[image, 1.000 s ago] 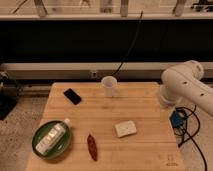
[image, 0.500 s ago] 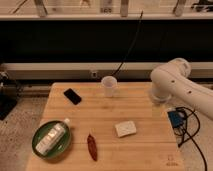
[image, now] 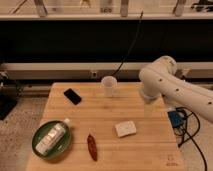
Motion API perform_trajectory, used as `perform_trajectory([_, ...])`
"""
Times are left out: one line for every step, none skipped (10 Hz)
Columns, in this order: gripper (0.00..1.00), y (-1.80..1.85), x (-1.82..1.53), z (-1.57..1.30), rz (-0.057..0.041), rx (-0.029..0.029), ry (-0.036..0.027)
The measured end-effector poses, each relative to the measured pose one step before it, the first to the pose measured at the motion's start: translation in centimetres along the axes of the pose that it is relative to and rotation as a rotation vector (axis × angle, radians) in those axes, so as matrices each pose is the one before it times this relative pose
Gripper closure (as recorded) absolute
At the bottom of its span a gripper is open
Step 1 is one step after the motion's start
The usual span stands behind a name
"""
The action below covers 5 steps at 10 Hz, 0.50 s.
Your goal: Push the eraser across the table
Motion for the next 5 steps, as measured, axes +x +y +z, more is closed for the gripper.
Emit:
perform_trajectory([0.20, -0.520, -1.063, -0.017, -0.02166, 0.00429, -0.00174])
perform_trajectory([0.20, -0.633, -1.165, -0.006, -0.01897, 0.00468, -0.00205])
perform_trajectory([0.20, -0.805, -1.222, -0.025, -0.02786, 0.00663, -0.00165])
perform_trajectory([0.20, -0.373, -0.438, 0.025, -0.02043, 0.00293, 0.00024])
perform_trajectory([0.20, -0.342, -0.406, -0.005, -0.01610, 0.00313, -0.00012])
